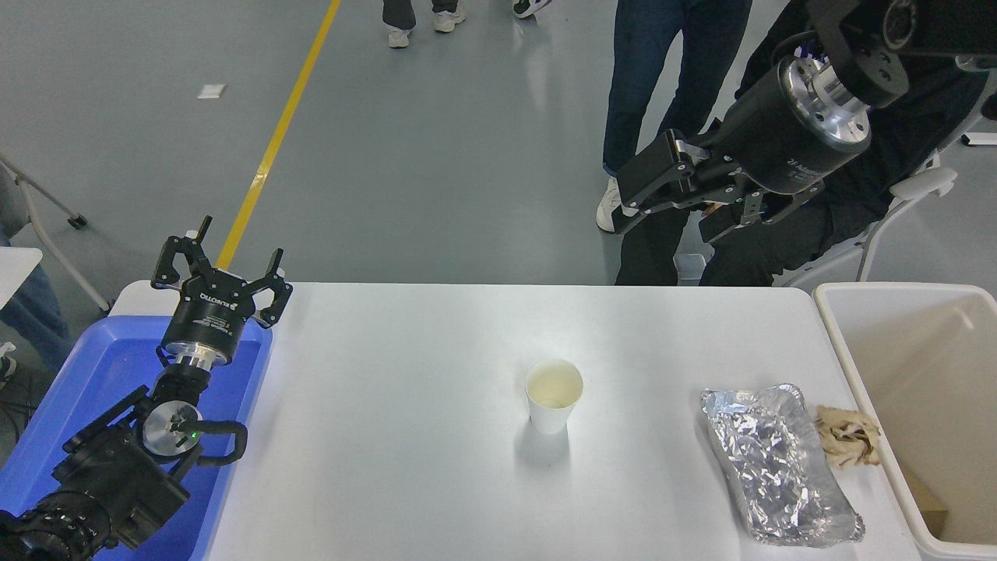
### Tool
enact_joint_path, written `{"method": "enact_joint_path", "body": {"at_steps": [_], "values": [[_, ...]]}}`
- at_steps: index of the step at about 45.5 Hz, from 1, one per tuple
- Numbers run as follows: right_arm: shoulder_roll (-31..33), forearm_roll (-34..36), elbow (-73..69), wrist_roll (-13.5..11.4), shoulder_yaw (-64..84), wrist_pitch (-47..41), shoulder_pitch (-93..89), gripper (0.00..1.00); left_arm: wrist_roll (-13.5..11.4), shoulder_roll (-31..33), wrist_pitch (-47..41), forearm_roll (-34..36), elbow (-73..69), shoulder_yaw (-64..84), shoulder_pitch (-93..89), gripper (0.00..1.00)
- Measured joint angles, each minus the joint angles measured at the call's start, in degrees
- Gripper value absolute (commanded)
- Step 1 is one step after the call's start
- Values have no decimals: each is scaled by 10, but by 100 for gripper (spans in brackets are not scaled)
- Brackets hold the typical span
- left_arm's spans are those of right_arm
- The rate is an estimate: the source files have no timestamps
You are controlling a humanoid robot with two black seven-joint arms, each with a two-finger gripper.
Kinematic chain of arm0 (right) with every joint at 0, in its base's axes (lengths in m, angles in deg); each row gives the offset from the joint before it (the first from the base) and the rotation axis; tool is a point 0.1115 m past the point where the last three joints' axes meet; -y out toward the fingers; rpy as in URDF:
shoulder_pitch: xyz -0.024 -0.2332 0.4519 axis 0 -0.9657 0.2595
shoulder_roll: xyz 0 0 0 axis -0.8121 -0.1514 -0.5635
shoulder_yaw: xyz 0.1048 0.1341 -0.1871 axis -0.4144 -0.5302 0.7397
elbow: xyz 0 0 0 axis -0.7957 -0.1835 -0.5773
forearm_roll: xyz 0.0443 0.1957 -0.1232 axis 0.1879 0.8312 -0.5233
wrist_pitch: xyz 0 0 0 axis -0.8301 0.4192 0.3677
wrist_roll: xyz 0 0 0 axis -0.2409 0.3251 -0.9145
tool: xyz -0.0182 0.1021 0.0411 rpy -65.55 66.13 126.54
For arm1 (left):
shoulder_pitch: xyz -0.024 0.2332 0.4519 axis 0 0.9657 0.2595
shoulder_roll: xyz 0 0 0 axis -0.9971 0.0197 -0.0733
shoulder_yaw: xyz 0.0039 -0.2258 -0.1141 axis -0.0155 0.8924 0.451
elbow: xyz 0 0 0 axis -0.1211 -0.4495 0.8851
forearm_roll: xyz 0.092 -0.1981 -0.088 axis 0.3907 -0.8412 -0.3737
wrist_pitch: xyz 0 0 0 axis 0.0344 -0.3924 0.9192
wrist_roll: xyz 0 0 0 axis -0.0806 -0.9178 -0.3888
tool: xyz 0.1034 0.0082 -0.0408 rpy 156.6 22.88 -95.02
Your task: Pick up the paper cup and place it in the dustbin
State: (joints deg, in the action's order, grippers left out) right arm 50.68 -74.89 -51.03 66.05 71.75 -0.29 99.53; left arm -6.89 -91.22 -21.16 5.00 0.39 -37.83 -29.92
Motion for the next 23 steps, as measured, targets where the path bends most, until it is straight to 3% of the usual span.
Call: {"method": "enact_joint_path", "body": {"at_steps": [5, 11, 16, 23], "values": [[-21, -18, 30, -23, -26, 0, -45, 96, 0, 0, 0, 0, 0, 0, 0, 98], [-39, -34, 84, -71, -61, 0, -106, 97, 0, 0, 0, 0, 0, 0, 0, 98], [-48, -42, 134, -107, -87, 0, -161, 96, 0, 1, 0, 0, 0, 0, 0, 98], [-54, -45, 195, -139, -117, 0, -233, 92, 0, 1, 1, 1, 1, 0, 0, 98]]}}
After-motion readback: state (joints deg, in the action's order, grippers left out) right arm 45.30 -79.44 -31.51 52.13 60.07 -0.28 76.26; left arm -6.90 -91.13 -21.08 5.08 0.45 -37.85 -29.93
